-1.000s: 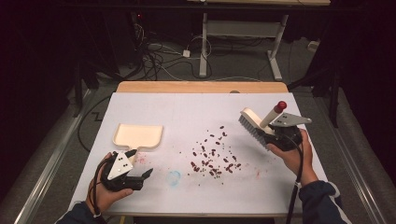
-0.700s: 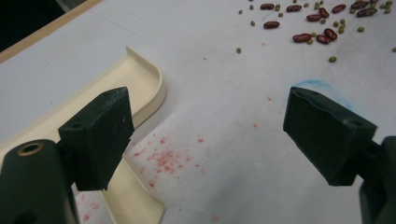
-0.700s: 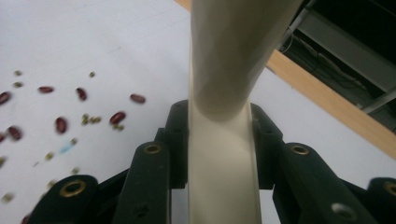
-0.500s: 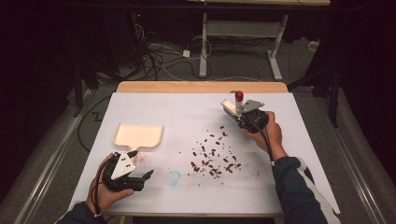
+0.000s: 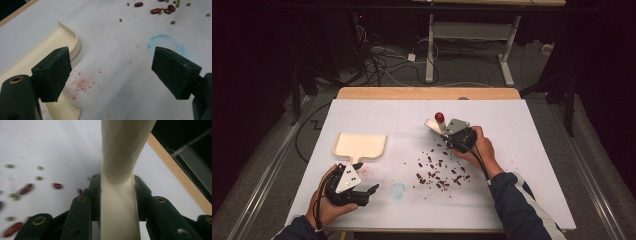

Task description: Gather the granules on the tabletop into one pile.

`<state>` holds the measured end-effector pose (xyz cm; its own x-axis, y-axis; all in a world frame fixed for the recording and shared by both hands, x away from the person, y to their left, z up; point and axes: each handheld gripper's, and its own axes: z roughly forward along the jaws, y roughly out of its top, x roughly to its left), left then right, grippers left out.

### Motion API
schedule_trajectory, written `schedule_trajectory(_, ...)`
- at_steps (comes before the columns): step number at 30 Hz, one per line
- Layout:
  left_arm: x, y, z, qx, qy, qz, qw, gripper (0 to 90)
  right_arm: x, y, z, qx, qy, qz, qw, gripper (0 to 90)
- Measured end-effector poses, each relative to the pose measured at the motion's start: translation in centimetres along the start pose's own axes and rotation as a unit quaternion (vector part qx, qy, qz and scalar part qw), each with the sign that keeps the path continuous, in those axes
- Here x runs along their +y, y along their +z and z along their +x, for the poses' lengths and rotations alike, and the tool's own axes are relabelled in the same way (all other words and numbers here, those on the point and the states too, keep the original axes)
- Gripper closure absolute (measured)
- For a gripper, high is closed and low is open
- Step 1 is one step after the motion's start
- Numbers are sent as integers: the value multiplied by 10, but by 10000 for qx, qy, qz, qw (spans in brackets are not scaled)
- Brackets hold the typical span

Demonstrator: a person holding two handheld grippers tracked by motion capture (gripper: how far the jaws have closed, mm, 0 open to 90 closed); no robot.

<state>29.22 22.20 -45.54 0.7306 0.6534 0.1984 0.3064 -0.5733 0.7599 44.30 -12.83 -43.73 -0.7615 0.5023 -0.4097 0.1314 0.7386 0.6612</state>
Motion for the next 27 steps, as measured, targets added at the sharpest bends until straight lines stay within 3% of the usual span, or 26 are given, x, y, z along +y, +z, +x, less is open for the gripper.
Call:
schedule_trajectory(2,0,0,0,-27,-13,-11,10000,152,0,-2,13,285,-258,-4,9993,669)
schedule_trajectory(4,1,0,-1,-42,6,4,10000,152,-1,-3,17,355,-360,29,9987,668)
schedule_trajectory(5,0,1,-1,-48,9,13,10000,152,-2,-6,21,341,-615,104,9975,667)
schedule_trajectory(11,0,1,-1,-106,-34,38,9999,153,-10,-22,31,691,-503,-165,9962,667)
schedule_trajectory(12,1,1,-2,-124,-35,40,9999,153,-11,-24,30,752,-650,-239,9948,667)
schedule_trajectory(14,1,1,-2,-132,-26,41,9999,153,-13,-25,31,787,-705,-266,9941,666)
schedule_trajectory(15,1,1,-2,-135,-17,45,9999,153,-16,-30,36,797,-571,-236,9949,666)
schedule_trajectory(16,1,1,-2,-141,-17,45,9999,153,-17,-31,36,846,-734,-303,9932,666)
schedule_trajectory(17,1,1,-2,-145,-15,46,9999,153,-20,-34,39,833,-622,-281,9942,666)
schedule_trajectory(18,1,1,-3,-143,-23,45,9999,153,-22,-38,40,871,-775,-346,9926,666)
schedule_trajectory(21,1,1,-3,-155,-33,29,9999,153,-23,-45,41,901,-737,-354,9926,667)
schedule_trajectory(24,1,0,-1,-242,-158,-40,9996,153,-23,-50,43,1001,-580,-447,9923,668)
schedule_trajectory(27,0,-1,0,-226,-210,-69,9995,153,-23,-54,44,961,-699,-415,9920,669)
